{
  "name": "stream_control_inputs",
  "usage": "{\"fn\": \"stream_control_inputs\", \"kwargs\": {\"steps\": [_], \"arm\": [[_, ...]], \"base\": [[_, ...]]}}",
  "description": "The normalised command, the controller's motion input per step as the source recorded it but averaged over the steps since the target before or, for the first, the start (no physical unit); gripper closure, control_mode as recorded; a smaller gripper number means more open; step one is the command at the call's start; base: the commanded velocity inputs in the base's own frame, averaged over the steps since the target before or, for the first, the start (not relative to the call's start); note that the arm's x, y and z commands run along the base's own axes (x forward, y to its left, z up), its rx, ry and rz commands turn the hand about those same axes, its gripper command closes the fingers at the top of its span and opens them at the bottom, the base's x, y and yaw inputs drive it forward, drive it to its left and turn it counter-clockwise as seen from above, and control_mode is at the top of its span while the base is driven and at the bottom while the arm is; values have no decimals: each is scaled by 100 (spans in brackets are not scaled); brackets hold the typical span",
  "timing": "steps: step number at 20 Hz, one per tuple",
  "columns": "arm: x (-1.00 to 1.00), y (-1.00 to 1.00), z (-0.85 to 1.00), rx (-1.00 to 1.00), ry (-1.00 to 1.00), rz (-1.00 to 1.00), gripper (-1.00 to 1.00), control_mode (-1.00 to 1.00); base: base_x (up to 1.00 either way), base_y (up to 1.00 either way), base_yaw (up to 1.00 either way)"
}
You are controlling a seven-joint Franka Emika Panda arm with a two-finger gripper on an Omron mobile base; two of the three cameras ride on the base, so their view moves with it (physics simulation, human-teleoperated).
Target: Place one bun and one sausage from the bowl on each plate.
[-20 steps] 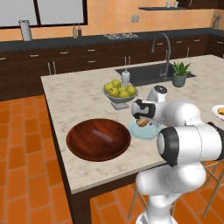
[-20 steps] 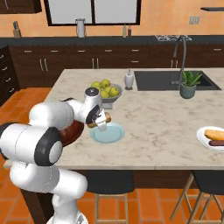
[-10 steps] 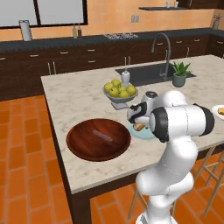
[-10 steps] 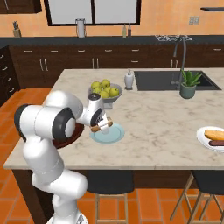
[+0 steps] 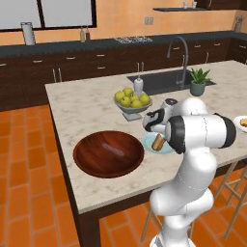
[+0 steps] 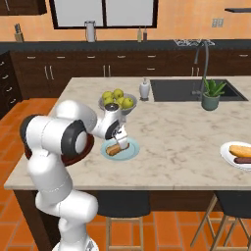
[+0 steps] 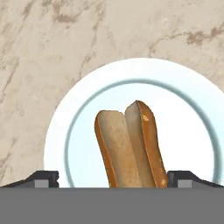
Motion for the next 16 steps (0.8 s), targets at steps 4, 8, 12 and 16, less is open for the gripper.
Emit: {"fn": "stream_control_inputs", "kwargs": {"steps": [4, 8, 12, 16], "arm": [[-67, 9, 71, 1, -3, 19, -100, -100], [-30, 91, 51, -11, 0, 62, -100, -100], [-50, 100, 44, -26, 6, 64, -100, -100], [-53, 100, -6, -29, 9, 63, -100, -100]], "base": [[0, 0, 0], [0, 0, 0], [0, 0, 0], [0, 0, 0]]}}
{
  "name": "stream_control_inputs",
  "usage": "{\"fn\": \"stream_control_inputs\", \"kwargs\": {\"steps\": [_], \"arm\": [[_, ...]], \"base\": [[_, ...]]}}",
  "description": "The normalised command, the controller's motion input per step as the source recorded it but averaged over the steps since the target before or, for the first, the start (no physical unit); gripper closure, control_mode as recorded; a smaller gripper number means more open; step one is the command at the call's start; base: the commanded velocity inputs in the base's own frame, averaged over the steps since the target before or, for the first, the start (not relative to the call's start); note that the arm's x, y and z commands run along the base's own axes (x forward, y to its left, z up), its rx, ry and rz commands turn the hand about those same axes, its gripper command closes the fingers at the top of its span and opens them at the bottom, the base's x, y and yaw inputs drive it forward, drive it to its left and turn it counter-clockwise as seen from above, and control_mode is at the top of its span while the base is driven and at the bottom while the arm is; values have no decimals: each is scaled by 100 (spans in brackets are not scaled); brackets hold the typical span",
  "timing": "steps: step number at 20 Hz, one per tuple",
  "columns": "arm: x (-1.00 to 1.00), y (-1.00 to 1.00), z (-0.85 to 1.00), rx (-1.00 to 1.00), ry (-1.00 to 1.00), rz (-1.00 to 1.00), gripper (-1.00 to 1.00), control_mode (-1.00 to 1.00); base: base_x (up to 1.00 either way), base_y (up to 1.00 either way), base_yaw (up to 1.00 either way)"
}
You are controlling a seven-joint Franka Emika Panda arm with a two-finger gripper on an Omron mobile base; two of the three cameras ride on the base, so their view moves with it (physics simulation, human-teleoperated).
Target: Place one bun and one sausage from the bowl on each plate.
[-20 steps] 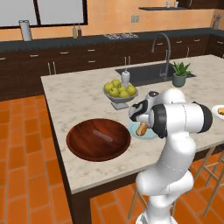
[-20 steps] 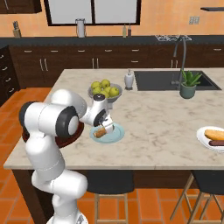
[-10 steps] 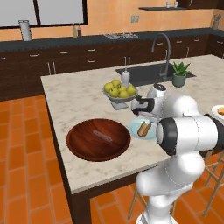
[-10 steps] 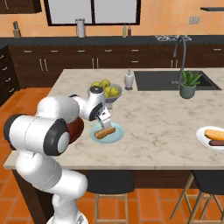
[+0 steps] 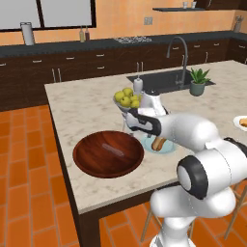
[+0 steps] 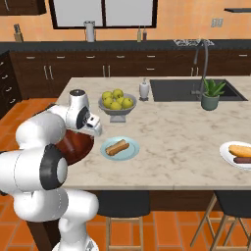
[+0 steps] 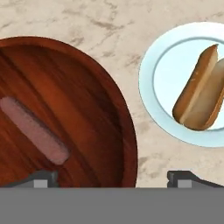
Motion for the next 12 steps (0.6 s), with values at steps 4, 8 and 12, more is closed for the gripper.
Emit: {"fn": "stream_control_inputs", "kwargs": {"steps": [4, 8, 12], "arm": [[-5, 100, -63, -14, 2, 53, -100, -100], [43, 56, -59, -8, 5, 26, -100, -100], [66, 1, -46, -11, 1, 10, -100, -100]], "base": [[0, 0, 0], [0, 0, 0], [0, 0, 0]]}}
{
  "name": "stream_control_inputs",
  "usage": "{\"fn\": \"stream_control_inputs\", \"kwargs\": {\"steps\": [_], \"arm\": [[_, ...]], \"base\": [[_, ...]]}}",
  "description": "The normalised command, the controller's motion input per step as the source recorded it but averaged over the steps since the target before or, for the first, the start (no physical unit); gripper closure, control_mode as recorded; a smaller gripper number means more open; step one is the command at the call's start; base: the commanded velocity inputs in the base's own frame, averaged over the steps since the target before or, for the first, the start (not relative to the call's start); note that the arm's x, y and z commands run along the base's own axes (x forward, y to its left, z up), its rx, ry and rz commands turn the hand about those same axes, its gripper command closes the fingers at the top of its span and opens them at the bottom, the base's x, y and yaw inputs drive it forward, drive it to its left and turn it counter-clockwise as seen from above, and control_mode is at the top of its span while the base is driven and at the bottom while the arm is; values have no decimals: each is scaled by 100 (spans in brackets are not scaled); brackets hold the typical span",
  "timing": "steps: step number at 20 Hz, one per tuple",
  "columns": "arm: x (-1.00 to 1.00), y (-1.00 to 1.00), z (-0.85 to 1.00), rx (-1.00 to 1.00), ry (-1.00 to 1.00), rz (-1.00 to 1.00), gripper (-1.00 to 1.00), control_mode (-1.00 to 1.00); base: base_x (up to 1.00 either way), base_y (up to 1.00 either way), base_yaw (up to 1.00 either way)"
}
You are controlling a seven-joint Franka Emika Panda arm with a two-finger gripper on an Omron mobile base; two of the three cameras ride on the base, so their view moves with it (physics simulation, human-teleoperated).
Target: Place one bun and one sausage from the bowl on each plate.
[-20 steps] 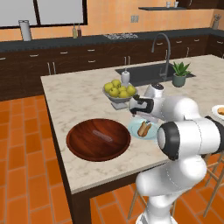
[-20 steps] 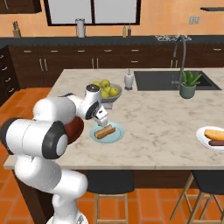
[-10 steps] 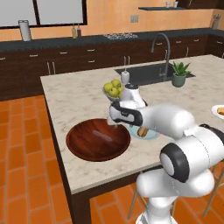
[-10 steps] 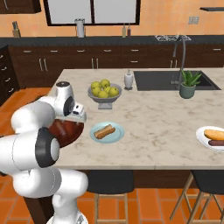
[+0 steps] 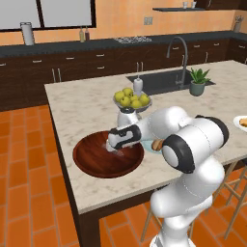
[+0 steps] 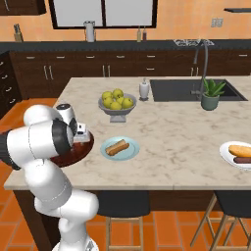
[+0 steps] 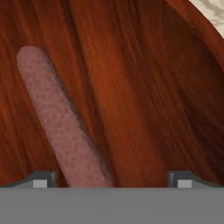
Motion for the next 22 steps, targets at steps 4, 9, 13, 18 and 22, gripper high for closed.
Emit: {"fn": "stream_control_inputs", "kwargs": {"steps": [4, 9, 13, 18, 22], "arm": [[10, 20, -25, -5, 6, 5, -100, -100], [-23, 12, -7, -3, 0, 1, -100, -100], [0, -1, -48, -8, 0, 1, 100, -100], [0, -23, -67, -5, -6, 7, 100, -100], [-17, -31, -4, 0, -2, 0, 100, -100]], "base": [[0, 0, 0], [0, 0, 0], [0, 0, 0], [0, 0, 0], [0, 0, 0]]}}
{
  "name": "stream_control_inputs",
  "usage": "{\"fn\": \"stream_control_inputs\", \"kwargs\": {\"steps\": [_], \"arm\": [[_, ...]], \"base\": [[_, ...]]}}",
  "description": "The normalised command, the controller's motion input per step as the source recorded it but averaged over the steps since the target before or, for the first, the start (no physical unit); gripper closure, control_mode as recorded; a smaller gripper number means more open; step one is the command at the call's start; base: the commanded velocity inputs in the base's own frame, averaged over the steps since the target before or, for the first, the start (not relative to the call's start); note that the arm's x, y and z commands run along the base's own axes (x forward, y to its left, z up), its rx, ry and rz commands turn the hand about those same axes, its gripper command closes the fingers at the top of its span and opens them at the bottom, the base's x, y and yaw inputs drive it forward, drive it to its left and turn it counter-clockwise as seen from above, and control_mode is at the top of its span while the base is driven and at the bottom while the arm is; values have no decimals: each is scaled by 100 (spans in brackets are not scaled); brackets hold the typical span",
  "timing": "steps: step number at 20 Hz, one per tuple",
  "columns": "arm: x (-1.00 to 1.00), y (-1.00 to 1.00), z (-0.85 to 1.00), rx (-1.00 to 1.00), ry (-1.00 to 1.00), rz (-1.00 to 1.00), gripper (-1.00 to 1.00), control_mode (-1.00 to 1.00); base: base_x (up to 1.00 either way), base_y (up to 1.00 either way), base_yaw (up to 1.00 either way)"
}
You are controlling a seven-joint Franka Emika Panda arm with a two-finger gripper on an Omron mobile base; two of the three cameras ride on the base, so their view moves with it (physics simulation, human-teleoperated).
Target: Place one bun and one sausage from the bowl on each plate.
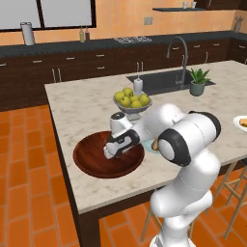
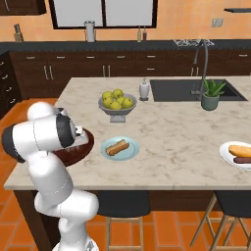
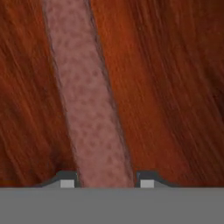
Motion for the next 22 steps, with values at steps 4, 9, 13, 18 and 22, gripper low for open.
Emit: {"fn": "stream_control_inputs", "kwargs": {"steps": [4, 9, 13, 18, 22], "arm": [[-35, -53, 46, 7, -23, -18, 100, -100], [-27, -65, 97, 17, -33, -41, 100, -100], [11, -100, 58, 17, 0, -59, 100, -100], [1, -100, 48, 37, 17, -55, 100, -100], [4, -99, -26, 32, 28, -56, 100, -100]], "base": [[0, 0, 0], [0, 0, 0], [0, 0, 0], [0, 0, 0], [0, 0, 0]]}}
